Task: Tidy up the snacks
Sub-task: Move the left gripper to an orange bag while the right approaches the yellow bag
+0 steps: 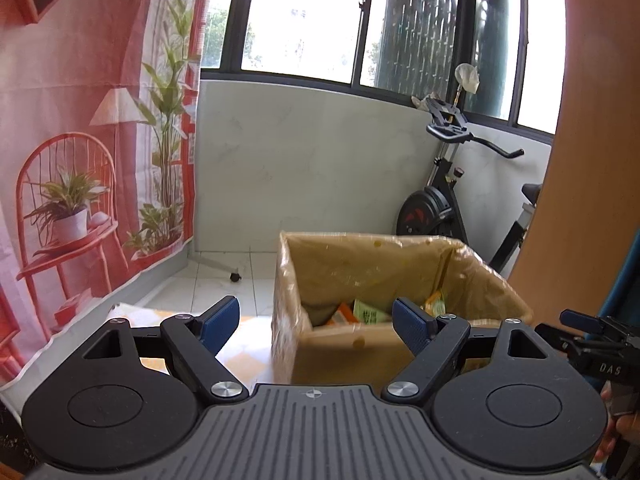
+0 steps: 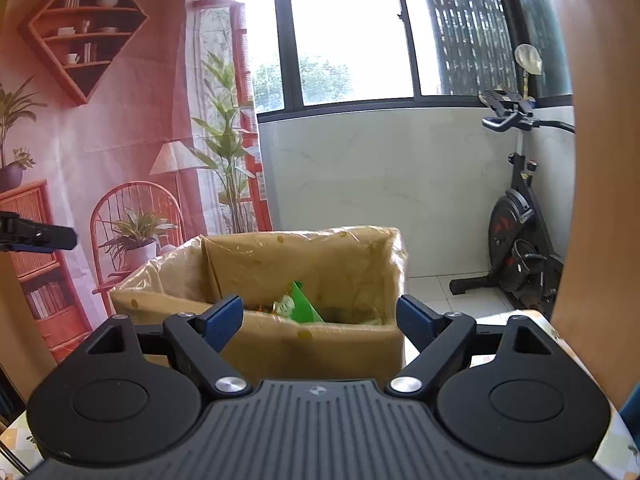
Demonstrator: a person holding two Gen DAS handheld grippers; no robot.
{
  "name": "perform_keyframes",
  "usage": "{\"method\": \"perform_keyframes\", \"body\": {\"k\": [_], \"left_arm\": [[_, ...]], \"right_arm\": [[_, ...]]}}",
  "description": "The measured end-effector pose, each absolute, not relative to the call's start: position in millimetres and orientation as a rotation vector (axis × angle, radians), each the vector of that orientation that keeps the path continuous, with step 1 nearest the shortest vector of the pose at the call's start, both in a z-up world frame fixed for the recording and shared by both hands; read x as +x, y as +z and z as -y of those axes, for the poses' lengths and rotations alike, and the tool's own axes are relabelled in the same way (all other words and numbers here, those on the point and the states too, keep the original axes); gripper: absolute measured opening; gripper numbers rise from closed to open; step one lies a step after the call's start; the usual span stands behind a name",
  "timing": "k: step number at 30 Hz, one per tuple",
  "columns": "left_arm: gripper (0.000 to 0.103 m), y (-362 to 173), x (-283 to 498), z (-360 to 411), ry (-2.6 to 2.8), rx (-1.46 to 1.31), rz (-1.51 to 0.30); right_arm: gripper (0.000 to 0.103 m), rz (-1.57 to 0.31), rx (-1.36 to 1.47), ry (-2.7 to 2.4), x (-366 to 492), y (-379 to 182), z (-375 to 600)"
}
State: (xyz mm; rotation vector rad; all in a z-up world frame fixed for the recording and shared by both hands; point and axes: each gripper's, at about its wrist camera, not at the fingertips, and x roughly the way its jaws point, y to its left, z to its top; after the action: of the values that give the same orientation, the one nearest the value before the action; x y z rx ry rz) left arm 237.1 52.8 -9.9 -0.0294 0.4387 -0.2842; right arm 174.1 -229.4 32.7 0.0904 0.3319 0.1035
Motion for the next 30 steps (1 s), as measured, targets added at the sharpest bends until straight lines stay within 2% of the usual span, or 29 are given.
{"method": "perform_keyframes", "body": {"k": [8,19,30], "left_arm": [[0.086,-53.2,220.2,-66.4,-0.289,-0.021,-0.491],[0.086,-120.7,238.7,-76.4,-0.301,-0.089,-0.621],[0.087,-150.7,254.3,-68.9,-0.326,-0.120,-0.696]], "right_arm": [[0.086,-0.354,0.113,0.062,143.0,6.3,245.2],[0.086,-0.492,0.059,0.014,153.3,-57.3,259.9],[0.086,-0.572,0.055,-0.017,165.1,-98.0,272.9]]}}
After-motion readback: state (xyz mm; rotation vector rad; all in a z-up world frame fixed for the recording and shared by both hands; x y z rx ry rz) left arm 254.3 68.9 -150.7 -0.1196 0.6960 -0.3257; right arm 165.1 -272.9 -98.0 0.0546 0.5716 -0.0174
